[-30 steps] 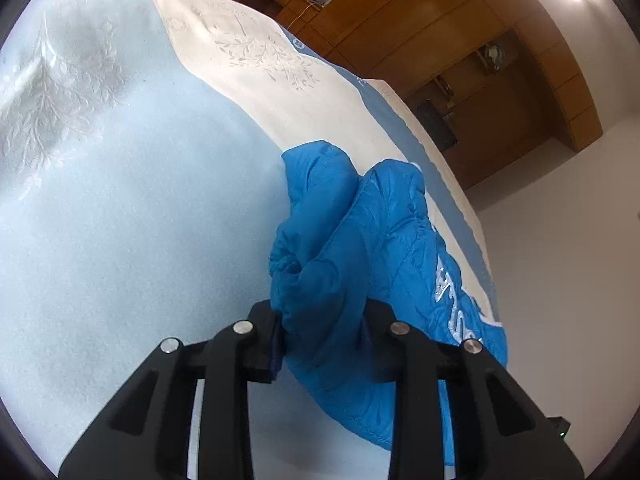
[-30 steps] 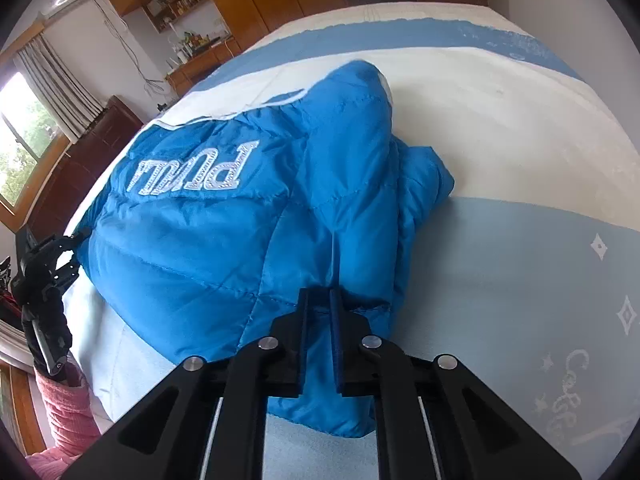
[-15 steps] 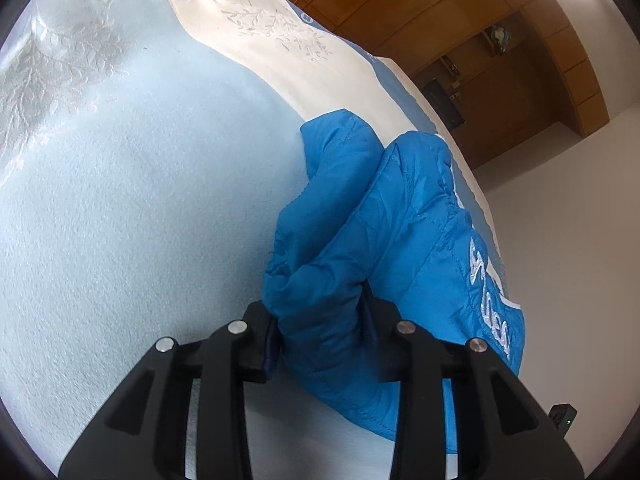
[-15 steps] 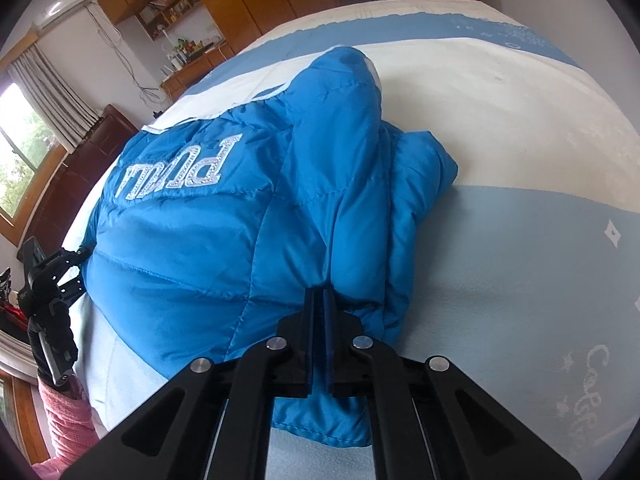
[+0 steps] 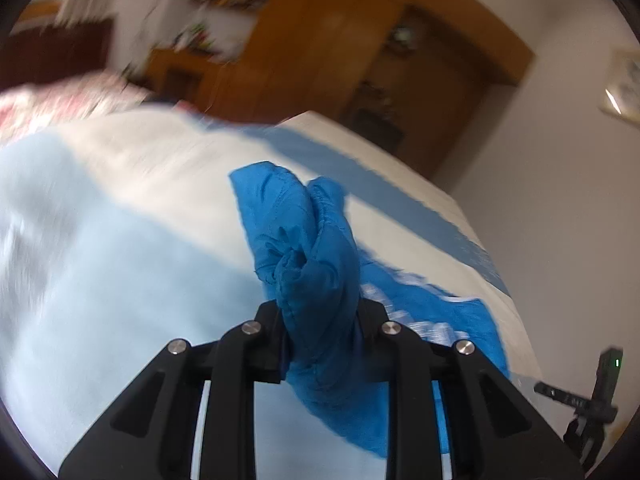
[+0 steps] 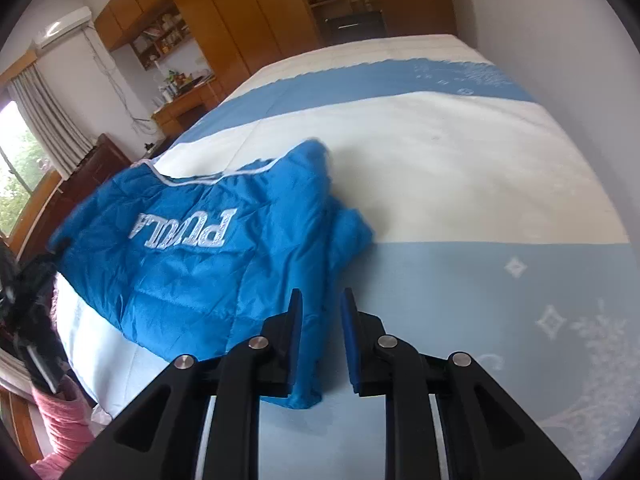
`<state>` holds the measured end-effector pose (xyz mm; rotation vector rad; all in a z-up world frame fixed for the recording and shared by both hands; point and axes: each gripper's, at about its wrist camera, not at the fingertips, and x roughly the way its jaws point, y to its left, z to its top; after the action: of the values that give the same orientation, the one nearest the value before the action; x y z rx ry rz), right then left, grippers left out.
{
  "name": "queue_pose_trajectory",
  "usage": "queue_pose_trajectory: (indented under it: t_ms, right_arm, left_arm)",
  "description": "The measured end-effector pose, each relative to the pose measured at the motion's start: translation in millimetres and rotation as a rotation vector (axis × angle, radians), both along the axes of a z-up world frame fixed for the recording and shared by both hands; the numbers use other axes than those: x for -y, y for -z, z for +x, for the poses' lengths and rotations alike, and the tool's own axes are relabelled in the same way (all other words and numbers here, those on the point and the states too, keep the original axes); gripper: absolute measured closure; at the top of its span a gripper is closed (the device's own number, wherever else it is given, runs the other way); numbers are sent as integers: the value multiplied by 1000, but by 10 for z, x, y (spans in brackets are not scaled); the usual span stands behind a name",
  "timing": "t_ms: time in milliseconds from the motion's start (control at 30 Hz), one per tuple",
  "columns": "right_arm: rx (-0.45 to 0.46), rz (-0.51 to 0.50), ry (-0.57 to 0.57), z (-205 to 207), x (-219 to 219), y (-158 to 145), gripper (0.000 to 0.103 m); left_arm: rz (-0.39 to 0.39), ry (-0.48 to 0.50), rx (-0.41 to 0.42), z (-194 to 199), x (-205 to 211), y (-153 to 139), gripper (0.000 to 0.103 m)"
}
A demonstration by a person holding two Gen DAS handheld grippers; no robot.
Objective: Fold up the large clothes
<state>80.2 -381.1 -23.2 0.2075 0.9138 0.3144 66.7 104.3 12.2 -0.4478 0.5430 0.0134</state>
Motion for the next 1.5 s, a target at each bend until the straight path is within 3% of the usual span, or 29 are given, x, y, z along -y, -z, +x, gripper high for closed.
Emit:
queue_pose_trajectory:
  t_ms: [133, 300, 400, 600, 767, 900, 1167, 1367, 1500]
  right_arm:
    - [19, -18, 14, -38, 56, -83, 83]
    - [19, -14, 19, -52, 87, -98, 83]
    - [25, -16, 17, -70, 74, -120, 83]
    - [9, -8, 15, -74, 95, -90, 83]
    - [-10, -4, 15, -41, 132, -34, 83]
    - [-15, 1, 10, -22, 115, -6, 83]
    - [-35, -3, 7, -20, 52, 48, 83]
    - [-24, -4, -1, -27, 9, 3, 82]
    - [0, 1, -13, 9, -19, -80, 73]
  left_arm:
    - [92, 131, 69, 88, 715, -339, 82]
    - [177, 326, 90, 289, 1573, -430, 82]
    - [224, 430, 56, 418, 2027, -302, 82]
    - [235, 595, -123, 810, 2585, 315, 82]
    - [230, 624, -200, 983, 2629, 717, 82]
    - [218, 616, -212, 969, 2577, 815, 82]
    - [219, 594, -208, 849, 2561, 834, 82]
    - [254, 571, -166, 666, 2627, 627, 78]
    - [269, 571, -125, 450, 2582, 431, 72]
